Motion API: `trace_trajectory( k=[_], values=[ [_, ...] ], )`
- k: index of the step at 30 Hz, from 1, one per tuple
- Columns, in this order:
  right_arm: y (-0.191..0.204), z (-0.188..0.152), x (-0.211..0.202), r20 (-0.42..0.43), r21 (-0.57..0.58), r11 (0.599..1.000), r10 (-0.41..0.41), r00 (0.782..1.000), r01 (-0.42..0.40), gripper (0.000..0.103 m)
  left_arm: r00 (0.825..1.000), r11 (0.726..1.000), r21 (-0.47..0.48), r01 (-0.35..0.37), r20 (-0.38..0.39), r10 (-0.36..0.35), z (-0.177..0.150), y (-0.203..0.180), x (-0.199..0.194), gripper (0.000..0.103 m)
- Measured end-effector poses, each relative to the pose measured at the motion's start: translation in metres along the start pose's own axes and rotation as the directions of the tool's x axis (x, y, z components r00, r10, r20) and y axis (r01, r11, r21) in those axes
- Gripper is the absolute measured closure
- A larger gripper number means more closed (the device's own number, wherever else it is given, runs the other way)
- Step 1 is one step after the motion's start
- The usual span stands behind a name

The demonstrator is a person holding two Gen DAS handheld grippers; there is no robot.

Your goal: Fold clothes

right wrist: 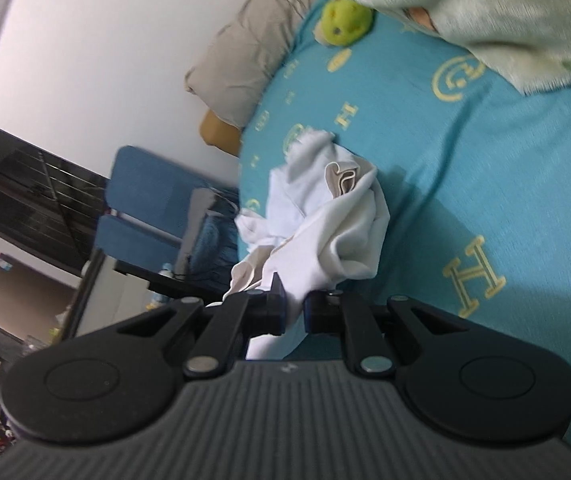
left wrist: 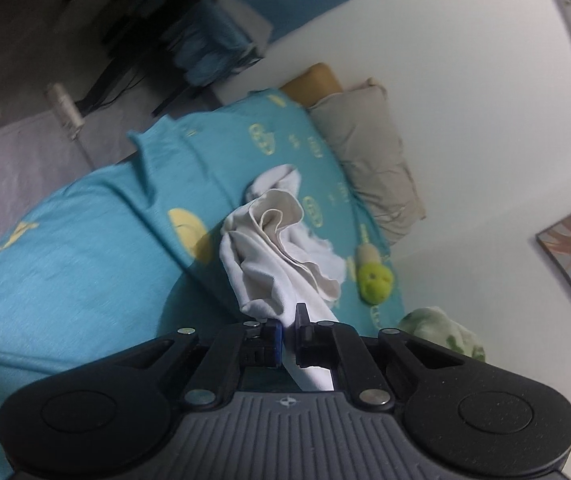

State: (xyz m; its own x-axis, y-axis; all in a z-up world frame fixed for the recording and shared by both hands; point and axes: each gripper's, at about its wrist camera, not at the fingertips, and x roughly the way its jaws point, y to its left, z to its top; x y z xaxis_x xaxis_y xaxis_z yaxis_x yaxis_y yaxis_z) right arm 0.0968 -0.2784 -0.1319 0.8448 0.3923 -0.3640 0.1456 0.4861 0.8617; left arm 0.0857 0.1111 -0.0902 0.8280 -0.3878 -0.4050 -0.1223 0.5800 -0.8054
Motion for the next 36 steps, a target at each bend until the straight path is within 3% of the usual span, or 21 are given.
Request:
trace_trajectory(
  k=[9, 19, 24, 28, 31, 36],
  values=[
    [0.021, 0.012, -0.024, 0.047, -0.042, 0.995, 0.096, 0.994, -0.094, 0.092, 0.989, 0.990, 0.045, 0.134, 0.059, -0.137, 0.003, -0.022, -0.015, 0.098],
    [0.031, -0.001, -0.086, 0.045, -0.080, 0.987, 0.144, 0.989, -0.140, 0.092, 0.983, 0.984, 0.037, 0.176, 0.051, -0.177, -0.015, -0.037, -0.070, 0.098],
    [0.032, -0.013, -0.122, 0.034, -0.092, 0.984, 0.159, 0.987, -0.155, 0.092, 0.987, 0.987, -0.024, 0.158, 0.027, -0.157, -0.038, -0.033, -0.116, 0.098],
    [0.030, -0.027, -0.151, 0.027, -0.109, 0.983, 0.153, 0.988, -0.149, 0.092, 0.989, 0.989, 0.015, 0.145, 0.020, -0.145, -0.055, -0.037, -0.148, 0.098],
    [0.030, -0.027, -0.155, 0.022, -0.124, 0.984, 0.130, 0.991, -0.126, 0.092, 0.991, 0.991, 0.001, 0.131, -0.008, -0.131, -0.051, -0.037, -0.143, 0.098],
    [0.041, -0.004, -0.120, -0.013, -0.100, 0.991, 0.084, 0.996, -0.085, 0.092, 0.997, 0.997, -0.019, 0.069, -0.023, -0.069, -0.029, -0.049, -0.109, 0.098]
  ],
)
